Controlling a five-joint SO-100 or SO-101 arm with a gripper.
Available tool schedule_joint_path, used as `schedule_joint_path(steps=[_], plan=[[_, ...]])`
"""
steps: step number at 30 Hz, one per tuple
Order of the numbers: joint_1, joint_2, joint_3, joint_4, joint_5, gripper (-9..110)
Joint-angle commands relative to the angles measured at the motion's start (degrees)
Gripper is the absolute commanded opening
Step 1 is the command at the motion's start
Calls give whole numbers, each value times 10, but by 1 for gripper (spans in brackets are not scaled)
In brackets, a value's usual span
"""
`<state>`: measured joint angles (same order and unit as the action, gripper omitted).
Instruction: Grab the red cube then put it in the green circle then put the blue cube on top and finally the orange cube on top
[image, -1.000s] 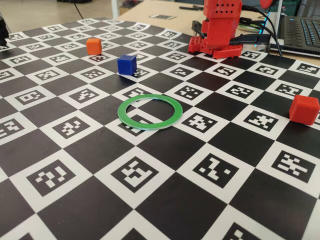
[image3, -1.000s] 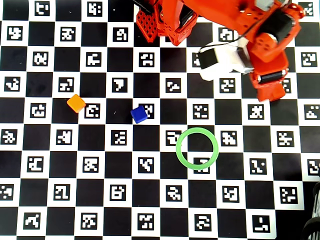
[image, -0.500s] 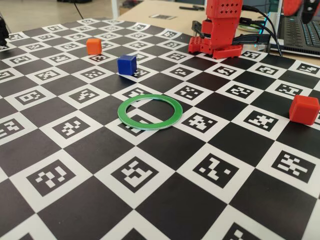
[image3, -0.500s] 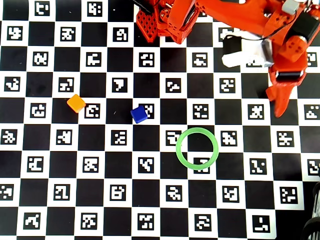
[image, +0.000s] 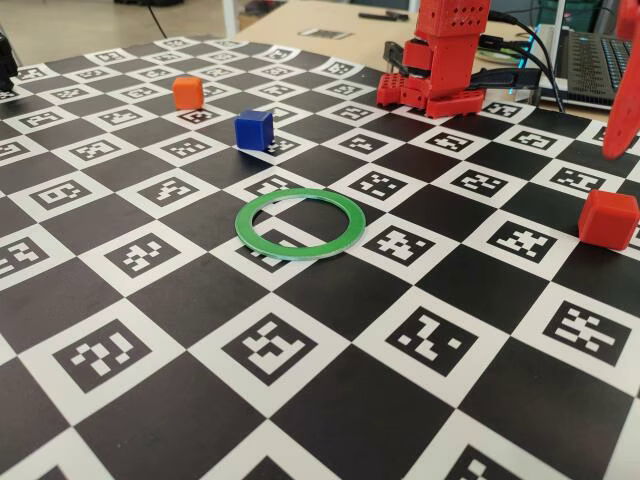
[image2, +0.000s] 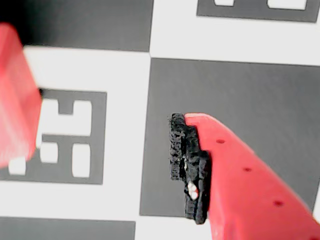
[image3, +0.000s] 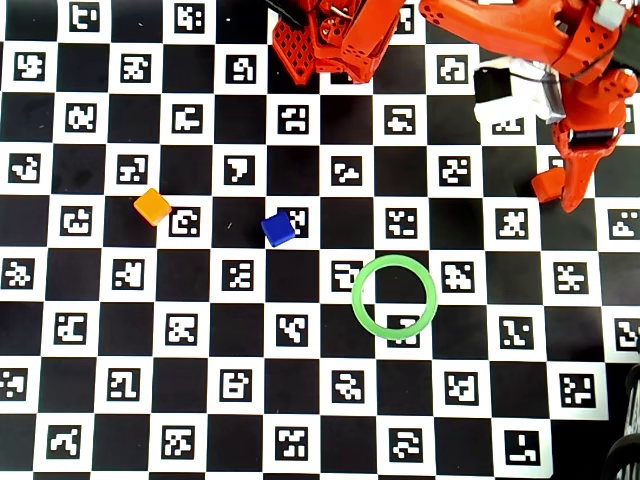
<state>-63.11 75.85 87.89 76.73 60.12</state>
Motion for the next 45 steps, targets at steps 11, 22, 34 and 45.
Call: schedule_joint_path(steps=[11, 22, 34, 45], plan=[[7, -40, -4, -98, -14, 56], [35, -65, -34, -107, -40, 55], [33, -76, -72, -103, -28, 54], [19, -75, -77, -87, -21, 54]])
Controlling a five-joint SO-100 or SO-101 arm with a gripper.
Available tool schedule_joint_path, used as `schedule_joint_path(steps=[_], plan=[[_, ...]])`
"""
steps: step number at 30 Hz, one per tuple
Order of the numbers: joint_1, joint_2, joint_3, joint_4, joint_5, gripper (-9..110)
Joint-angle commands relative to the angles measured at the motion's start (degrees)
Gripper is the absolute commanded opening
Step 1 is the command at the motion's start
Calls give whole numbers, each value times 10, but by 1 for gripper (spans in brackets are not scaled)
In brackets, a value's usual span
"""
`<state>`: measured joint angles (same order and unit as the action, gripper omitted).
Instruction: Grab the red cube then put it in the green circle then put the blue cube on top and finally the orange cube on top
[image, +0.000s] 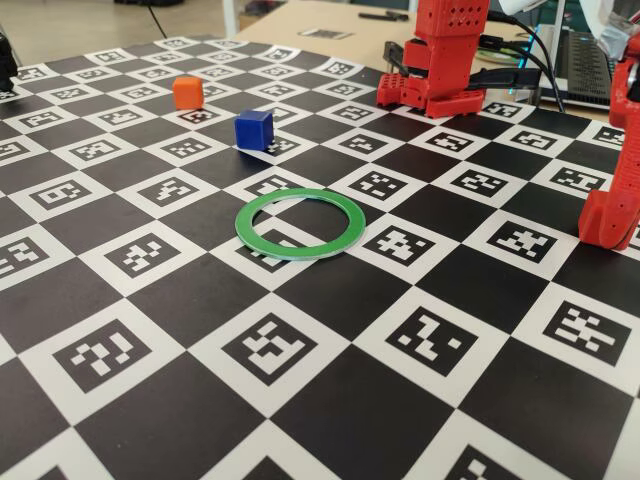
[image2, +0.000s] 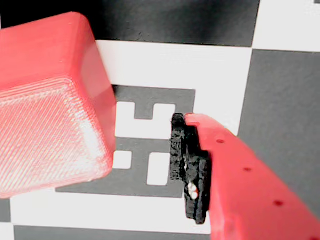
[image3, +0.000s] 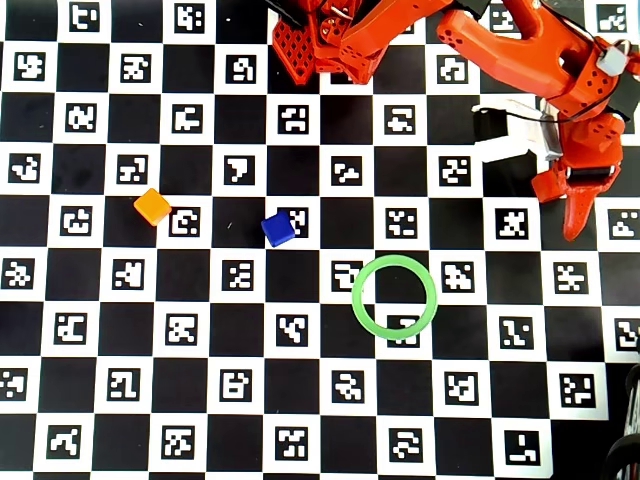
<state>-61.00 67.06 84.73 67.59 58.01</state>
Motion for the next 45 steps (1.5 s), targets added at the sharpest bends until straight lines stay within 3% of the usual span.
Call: schedule_joint_path(steps=[1, 20, 45], plan=[[0, 13, -45, 4, 0, 54], [26, 4, -40, -6, -30, 54], [27, 11, -67, -2, -166, 49]])
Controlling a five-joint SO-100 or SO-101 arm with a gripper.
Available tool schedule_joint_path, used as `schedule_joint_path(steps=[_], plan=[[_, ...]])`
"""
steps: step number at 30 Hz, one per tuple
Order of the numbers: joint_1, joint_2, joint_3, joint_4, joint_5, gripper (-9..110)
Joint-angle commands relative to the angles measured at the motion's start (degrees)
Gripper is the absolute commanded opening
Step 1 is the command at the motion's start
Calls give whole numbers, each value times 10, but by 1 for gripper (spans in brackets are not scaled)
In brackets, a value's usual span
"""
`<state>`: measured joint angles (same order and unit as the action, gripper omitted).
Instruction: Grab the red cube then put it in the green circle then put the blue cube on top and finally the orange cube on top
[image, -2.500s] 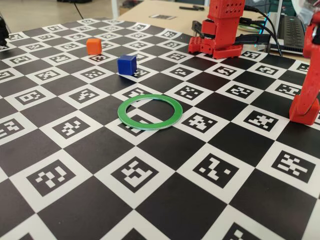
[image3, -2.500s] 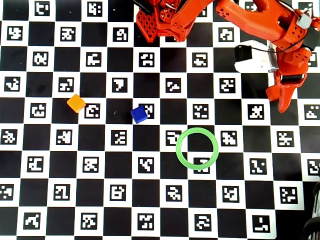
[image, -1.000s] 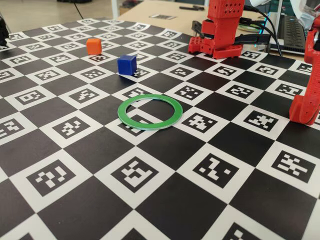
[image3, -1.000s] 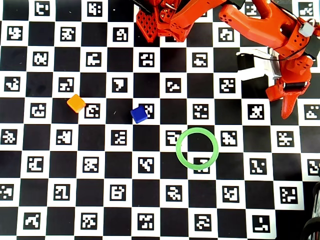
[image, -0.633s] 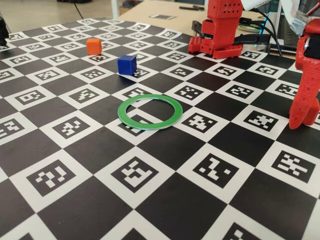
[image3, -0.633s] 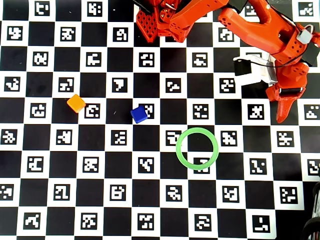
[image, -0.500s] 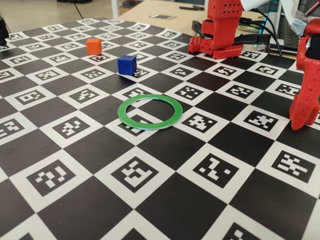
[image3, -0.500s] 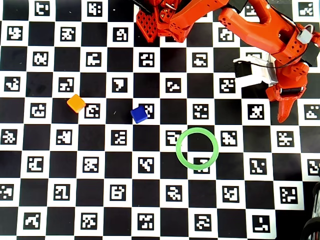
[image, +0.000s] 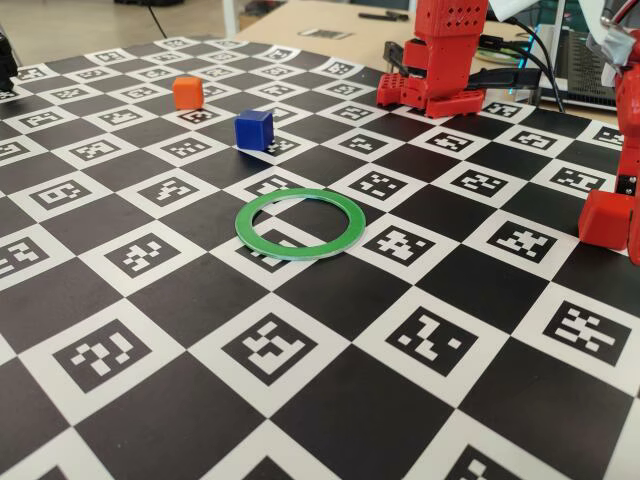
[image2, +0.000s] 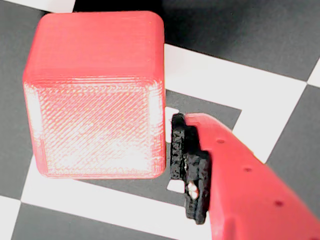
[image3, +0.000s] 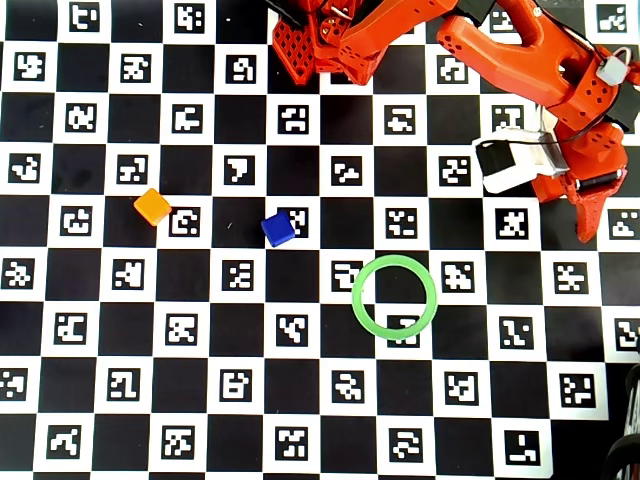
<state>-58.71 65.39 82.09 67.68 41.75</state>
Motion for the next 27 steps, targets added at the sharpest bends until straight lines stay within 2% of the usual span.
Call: schedule_joint_path(steps=[1, 23, 27], plan=[[4, 28, -39, -3, -4, 49], [13, 16, 1, -8, -5, 39], [17, 17, 11, -14, -1, 32]])
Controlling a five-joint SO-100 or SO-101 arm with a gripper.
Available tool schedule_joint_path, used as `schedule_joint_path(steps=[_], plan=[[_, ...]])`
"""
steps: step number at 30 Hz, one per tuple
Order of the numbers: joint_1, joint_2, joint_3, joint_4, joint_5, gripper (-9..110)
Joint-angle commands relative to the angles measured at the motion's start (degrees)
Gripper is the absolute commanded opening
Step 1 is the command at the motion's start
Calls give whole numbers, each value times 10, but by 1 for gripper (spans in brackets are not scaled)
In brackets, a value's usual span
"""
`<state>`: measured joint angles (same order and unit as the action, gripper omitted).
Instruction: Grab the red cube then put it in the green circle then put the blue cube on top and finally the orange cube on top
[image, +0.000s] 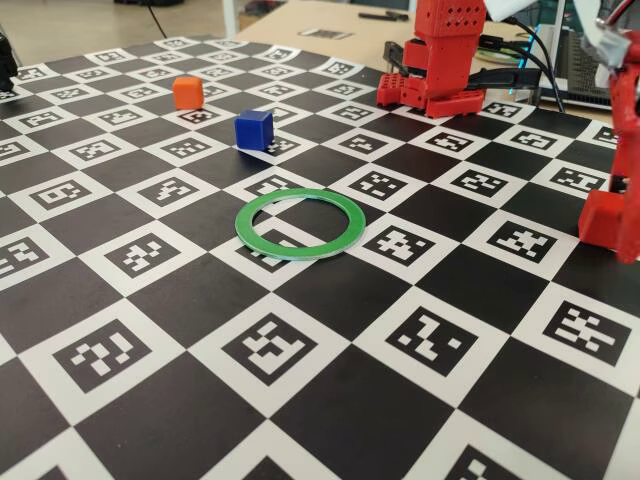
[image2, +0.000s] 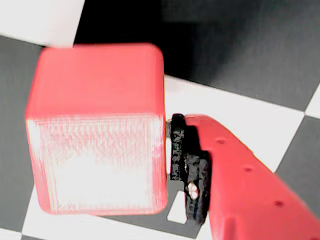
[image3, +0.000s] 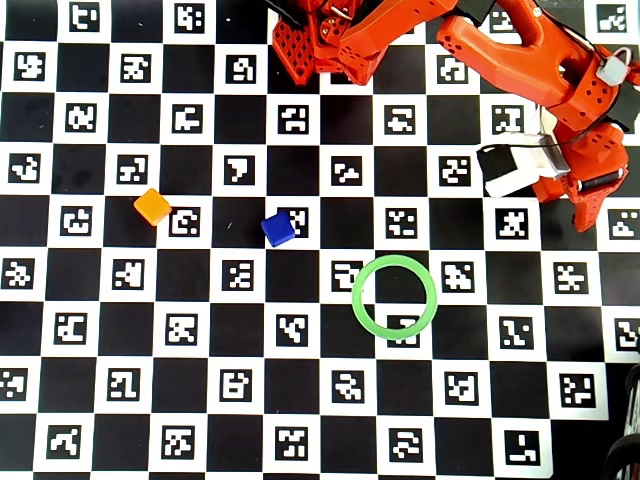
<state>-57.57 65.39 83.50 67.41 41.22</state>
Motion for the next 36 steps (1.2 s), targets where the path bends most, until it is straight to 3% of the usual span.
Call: schedule_joint_path(steps=[1, 9, 17, 22, 36], plan=[[6, 18, 2, -14, 4, 30], [4, 21, 11, -18, 13, 14], [11, 42, 5, -10, -4, 9], [35, 74, -60, 75, -58, 9], [261, 231, -126, 225, -196, 11]])
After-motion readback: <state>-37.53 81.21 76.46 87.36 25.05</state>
